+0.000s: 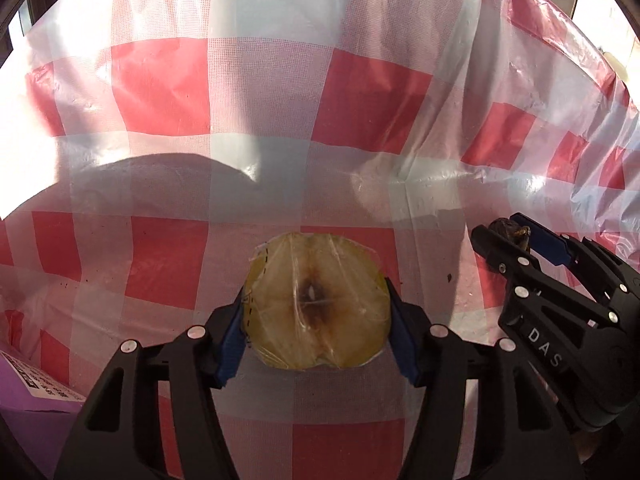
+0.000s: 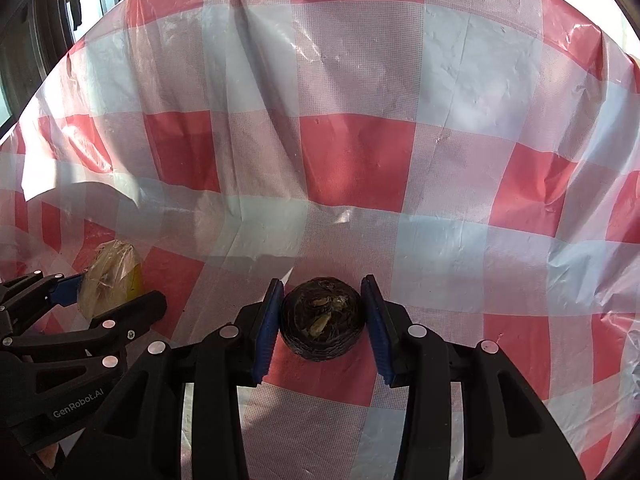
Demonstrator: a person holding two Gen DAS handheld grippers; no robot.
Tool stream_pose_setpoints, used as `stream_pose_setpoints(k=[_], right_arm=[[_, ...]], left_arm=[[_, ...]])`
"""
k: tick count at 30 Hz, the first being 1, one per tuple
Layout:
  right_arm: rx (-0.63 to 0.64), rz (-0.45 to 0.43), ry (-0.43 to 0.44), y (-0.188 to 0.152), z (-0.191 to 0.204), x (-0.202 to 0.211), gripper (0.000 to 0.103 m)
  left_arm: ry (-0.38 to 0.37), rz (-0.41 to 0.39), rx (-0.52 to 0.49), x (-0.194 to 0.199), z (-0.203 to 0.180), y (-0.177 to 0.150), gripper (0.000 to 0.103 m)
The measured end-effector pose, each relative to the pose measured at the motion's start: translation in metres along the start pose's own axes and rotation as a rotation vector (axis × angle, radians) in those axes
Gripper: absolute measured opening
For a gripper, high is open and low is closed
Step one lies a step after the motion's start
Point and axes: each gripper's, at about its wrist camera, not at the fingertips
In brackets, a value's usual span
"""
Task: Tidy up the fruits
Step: 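Carry the pale fruit half and the dark brown fruit in both tools over the box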
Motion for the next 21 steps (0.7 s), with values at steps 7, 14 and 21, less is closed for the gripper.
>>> stream_pose_setpoints(k=[7, 14, 21], right_arm=[[0.015, -0.003, -0.020, 0.000, 0.006, 0.002, 0.041], [-0.022, 0.021, -0.034, -0.033, 0.004, 0.026, 0.040], [-0.128, 0.045, -0.046, -0.099, -0.005, 0.091, 0.040]], left_arm=[[-0.024, 0.033, -0.006, 0.027, 0.000, -0.040, 0.060], [-0.067, 0.058, -0.036, 0.060, -0.002, -0.077, 0.060], [-0.144, 0.100, -0.019, 0.077, -0.028, -0.100, 0.060]])
Point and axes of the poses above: each gripper's, at about its wrist camera, not at the fingertips, and x roughly against the way its jaws point, z to its left, y to its top, and after that the axes turned 9 degrees about -y, right-handed
